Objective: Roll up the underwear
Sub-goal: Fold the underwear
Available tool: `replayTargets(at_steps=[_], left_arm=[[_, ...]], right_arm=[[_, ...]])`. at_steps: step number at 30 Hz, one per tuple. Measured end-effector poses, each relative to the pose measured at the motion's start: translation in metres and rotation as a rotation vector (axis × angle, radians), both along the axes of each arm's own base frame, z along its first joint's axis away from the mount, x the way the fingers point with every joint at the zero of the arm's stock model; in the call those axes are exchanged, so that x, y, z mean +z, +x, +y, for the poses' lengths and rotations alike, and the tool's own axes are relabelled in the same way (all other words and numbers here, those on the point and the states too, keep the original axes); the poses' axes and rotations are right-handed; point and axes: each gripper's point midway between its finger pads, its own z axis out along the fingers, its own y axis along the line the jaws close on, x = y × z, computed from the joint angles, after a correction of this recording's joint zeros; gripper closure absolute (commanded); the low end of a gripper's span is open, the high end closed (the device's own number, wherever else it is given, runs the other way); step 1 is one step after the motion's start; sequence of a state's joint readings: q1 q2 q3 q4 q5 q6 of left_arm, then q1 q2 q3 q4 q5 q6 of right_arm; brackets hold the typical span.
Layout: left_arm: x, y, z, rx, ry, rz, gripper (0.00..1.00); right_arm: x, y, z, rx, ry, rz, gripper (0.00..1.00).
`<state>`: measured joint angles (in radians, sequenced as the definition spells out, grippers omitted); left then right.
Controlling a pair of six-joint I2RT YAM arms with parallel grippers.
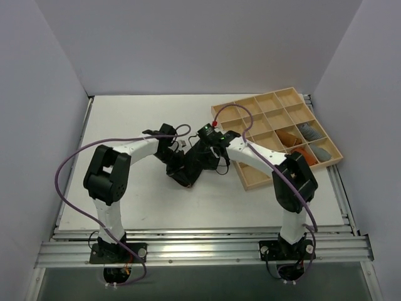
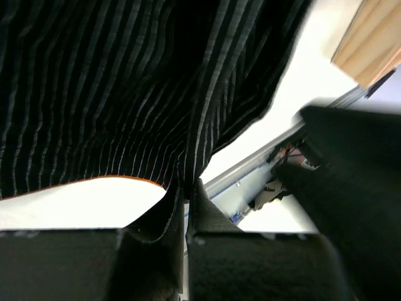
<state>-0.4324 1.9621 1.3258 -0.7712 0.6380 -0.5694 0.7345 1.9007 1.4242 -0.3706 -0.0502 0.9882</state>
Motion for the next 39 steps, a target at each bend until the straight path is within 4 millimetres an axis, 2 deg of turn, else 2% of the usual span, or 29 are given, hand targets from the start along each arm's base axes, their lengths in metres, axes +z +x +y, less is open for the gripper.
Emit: replayTargets(at_steps=[3,6,8,10,12,14,17,19,22,24,31,36,39], left_arm=[[0.007,-0.016,-0.011,-0.015,-0.003,-0.001,0.98],[0.023,-0.027,-0.026,-0.024,-0.024,-0.024,0.98],[0.034,-0.032,-0.035,-0.026,-0.044,-0.043,0.98],[0.045,-0.034,-0.039,-0.023,-0.062,-0.061,0.98],[0.051,-0.032,-0.040,-0.012,-0.072,-0.073,0.98],[0.050,-0.029,-0.037,0.000,-0.071,-0.074,0.98],[0.040,-0.031,-0.028,0.017,-0.055,-0.050,0.98],[0.032,-0.035,-0.023,0.026,-0.041,-0.027,0.98],[0.023,-0.041,-0.017,0.035,-0.027,-0.002,0.98],[0.019,-0.043,-0.016,0.037,-0.024,0.008,0.98],[0.017,-0.037,-0.015,0.052,-0.048,0.014,0.98],[0.016,-0.029,-0.009,0.084,-0.062,0.014,0.97],[0.011,-0.021,0.007,0.136,-0.062,0.035,0.97]], right_arm=[[0.007,0.000,-0.035,-0.067,0.002,0.001,0.57],[0.025,0.001,-0.069,-0.129,0.024,-0.032,0.57],[0.040,0.004,-0.087,-0.154,0.038,-0.069,0.63],[0.054,0.006,-0.094,-0.157,0.053,-0.106,0.72],[0.060,0.008,-0.093,-0.142,0.060,-0.134,0.80],[0.056,0.011,-0.091,-0.129,0.060,-0.141,0.88],[0.034,0.015,-0.088,-0.114,0.035,-0.116,0.93],[0.011,0.019,-0.085,-0.097,0.007,-0.084,0.95],[-0.019,0.026,-0.080,-0.065,-0.032,-0.039,0.96],[-0.028,0.035,-0.075,-0.048,-0.043,-0.030,0.97],[-0.029,0.075,-0.051,-0.014,-0.030,-0.077,0.98],[-0.059,0.085,-0.049,-0.001,-0.067,-0.040,1.00],[-0.059,0.093,-0.050,0.008,-0.076,-0.051,1.00]])
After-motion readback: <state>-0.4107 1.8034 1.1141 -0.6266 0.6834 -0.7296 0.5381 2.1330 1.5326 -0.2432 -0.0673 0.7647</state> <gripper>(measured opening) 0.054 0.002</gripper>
